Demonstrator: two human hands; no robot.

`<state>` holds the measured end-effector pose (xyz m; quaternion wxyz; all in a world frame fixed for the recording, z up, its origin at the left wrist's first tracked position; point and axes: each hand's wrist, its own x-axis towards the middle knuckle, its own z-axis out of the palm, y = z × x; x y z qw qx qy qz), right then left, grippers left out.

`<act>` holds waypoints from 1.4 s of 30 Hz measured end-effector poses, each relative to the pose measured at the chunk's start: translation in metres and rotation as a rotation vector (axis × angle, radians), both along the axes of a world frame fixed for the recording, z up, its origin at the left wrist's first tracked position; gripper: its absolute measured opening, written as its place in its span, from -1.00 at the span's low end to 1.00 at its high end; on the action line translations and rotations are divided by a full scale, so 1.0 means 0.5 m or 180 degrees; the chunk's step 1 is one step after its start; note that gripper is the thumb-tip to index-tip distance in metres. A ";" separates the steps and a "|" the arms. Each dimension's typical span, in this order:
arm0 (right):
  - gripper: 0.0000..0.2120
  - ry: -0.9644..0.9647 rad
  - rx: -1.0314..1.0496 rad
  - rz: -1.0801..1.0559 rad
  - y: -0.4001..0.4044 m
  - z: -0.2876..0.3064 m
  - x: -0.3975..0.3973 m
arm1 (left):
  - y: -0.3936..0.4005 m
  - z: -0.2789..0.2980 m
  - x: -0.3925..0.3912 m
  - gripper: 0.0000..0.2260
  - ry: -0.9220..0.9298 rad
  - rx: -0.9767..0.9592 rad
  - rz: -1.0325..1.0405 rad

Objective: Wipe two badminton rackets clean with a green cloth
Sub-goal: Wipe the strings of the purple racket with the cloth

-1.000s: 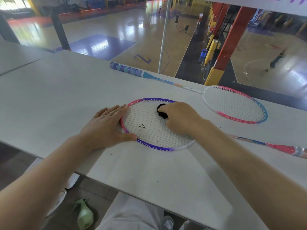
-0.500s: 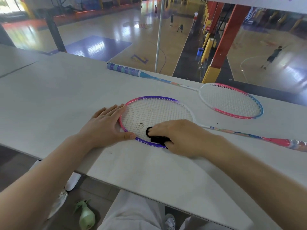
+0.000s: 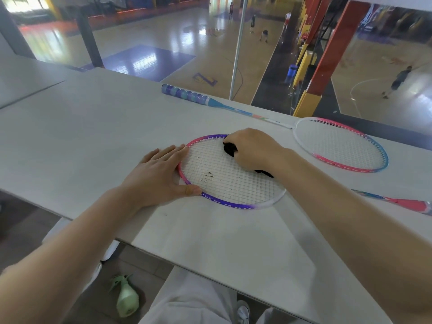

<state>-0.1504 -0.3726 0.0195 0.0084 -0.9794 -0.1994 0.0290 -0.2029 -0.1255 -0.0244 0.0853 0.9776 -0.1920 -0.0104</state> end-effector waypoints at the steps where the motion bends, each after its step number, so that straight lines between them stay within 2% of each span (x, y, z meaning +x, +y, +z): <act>1: -0.75 0.0013 0.0008 0.0022 0.002 -0.001 -0.004 | -0.001 0.001 -0.001 0.13 -0.0005 -0.0003 0.0004; 4: -0.72 -0.0031 0.0208 0.0202 0.001 -0.002 -0.045 | -0.002 0.003 -0.005 0.13 0.0004 0.0006 0.0012; 7: -0.77 -0.0096 0.0340 0.0475 0.007 -0.007 -0.106 | -0.001 0.005 -0.005 0.13 0.0020 -0.0004 0.0029; 12: -0.84 0.0155 0.0686 0.0851 0.014 -0.003 -0.212 | -0.003 0.004 -0.005 0.13 0.0060 0.0033 0.0038; 16: -0.69 0.0628 0.0865 0.1030 0.003 0.012 -0.228 | -0.003 0.005 -0.007 0.13 0.0040 0.0029 0.0040; 18: -0.68 0.0602 0.0856 0.0989 -0.001 0.011 -0.208 | -0.003 0.005 -0.005 0.13 0.0051 0.0049 0.0035; 22: -0.85 0.0215 0.0695 0.0753 0.005 -0.001 -0.154 | -0.003 0.006 -0.006 0.13 0.0071 0.0055 0.0001; 26: -0.89 0.0107 0.0316 0.0202 0.017 0.003 -0.076 | -0.001 0.007 -0.008 0.13 0.0027 0.0003 -0.0011; 30: -0.79 0.0126 0.0404 -0.0035 0.028 -0.001 -0.023 | -0.002 0.007 -0.005 0.12 0.0009 0.0026 0.0004; 33: -0.80 0.0178 0.0554 -0.0023 0.036 -0.008 -0.029 | -0.002 0.006 -0.004 0.12 0.0019 0.0011 -0.0001; 39: -0.68 0.0212 0.0933 0.0350 0.041 -0.010 -0.115 | -0.001 0.003 -0.004 0.14 -0.0001 -0.0056 0.0023; 42: -0.71 0.0254 0.0974 0.0539 0.046 -0.017 -0.166 | -0.002 0.003 -0.003 0.14 0.0011 -0.0024 0.0033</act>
